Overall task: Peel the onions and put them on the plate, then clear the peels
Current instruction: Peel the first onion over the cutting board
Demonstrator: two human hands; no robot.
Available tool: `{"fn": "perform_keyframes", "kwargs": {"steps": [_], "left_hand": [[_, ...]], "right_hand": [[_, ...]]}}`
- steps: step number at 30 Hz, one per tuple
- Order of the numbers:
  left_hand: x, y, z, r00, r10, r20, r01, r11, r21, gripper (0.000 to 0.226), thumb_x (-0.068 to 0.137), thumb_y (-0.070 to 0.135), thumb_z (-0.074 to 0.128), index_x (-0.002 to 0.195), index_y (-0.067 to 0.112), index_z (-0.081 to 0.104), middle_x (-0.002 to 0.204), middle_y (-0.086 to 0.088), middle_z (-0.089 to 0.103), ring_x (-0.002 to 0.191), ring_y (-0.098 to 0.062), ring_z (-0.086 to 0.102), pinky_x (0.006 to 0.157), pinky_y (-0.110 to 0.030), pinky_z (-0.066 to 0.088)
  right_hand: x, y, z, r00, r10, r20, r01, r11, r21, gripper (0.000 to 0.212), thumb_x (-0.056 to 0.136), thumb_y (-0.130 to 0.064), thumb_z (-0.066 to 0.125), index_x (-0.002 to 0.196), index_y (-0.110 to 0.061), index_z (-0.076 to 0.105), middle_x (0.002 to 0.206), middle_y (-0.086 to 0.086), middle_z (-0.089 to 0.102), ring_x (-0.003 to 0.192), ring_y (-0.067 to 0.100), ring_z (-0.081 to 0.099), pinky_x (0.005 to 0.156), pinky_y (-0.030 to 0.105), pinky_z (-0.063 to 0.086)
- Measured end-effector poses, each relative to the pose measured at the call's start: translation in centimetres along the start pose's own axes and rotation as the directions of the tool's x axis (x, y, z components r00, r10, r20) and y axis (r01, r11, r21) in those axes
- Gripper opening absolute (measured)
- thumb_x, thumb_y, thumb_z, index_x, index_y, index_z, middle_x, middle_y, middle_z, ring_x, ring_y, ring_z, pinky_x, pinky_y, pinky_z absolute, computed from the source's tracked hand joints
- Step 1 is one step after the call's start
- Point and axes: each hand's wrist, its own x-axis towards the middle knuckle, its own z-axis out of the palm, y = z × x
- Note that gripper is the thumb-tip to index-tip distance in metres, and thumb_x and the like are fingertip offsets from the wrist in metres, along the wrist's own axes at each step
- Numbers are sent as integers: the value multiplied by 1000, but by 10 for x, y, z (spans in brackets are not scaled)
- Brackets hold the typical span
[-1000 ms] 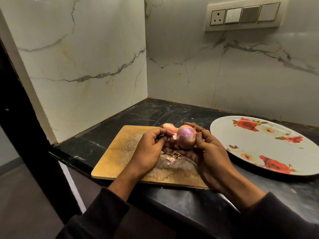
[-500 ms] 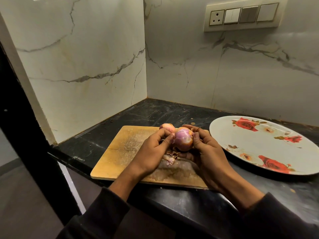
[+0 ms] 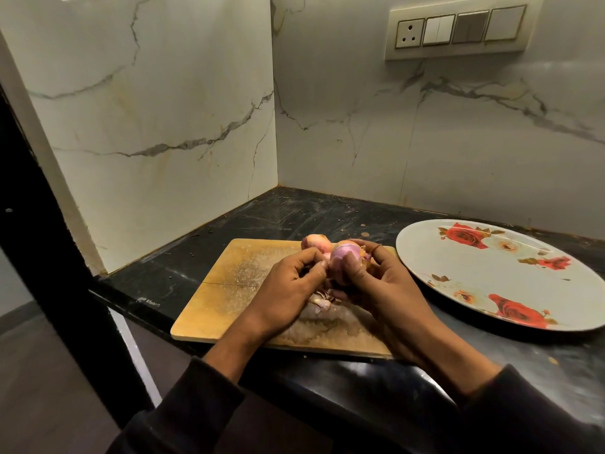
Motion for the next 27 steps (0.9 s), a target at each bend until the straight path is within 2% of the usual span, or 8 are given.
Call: {"fn": "perform_keyframes", "kwargs": {"steps": [4,7,10,13,15,19,23,27], "left_hand": [[1,1,1,1000,-14,3,14,998,-69,37,96,35,48,90,1,60,89,-17,64,83,-32,62,83,-52,55],[3,2,3,999,-24,-36,21,997,-76,33,91,37,48,75,10,56,70,-4,56,67,-12,51,67,-35,46],[3,1,3,996,-17,-83,13,998,-54,32,93,38,45,70,19,58,65,2,55,63,-13,50,64,-36,43],[3,-2,3,995,29,-100,-28,1000,10,44,99,46,44,79,13,67,75,-8,65,73,-30,59,69,-47,50],[3,-3,3,993,46,-109,-44,999,23,41,102,41,47,82,11,67,78,-7,66,74,-24,61,71,-49,52],[4,-1,3,980,117,-159,-107,992,65,10,98,19,63,92,20,71,88,7,70,84,-9,67,75,-28,56],[2,0,3,969,147,-197,-140,989,52,11,94,18,67,101,15,76,95,6,75,93,-6,69,78,-15,52],[-2,6,2,966,184,-183,-175,982,65,25,85,21,76,109,28,74,104,16,74,102,2,66,83,-8,47]], "right_hand": [[2,1,2,998,53,27,-55,994,91,48,92,-38,59,130,-8,59,116,20,72,102,33,73,81,37,62],[3,0,2,998,60,4,-60,989,134,47,93,-40,56,125,-7,60,107,20,74,98,36,73,84,41,62],[2,0,1,998,47,-41,-45,997,58,43,91,-44,56,118,-11,62,98,16,77,89,32,75,78,39,63],[1,0,2,996,30,-80,-31,1000,-5,44,87,-48,60,116,-15,63,98,13,77,84,28,73,70,36,60],[1,1,2,996,18,-93,-21,999,-28,43,87,-47,62,117,-16,63,101,13,76,84,27,74,69,35,59],[1,0,0,997,8,-78,-13,998,-61,42,88,-44,61,120,-16,61,101,12,77,85,25,75,69,35,60],[0,0,-1,996,-21,-84,12,994,-105,48,84,-45,64,123,-17,61,102,8,77,86,22,76,65,33,60],[0,0,-3,999,-11,-41,8,998,-66,51,81,-40,68,129,-25,59,110,9,75,87,20,76,66,29,61]]}}
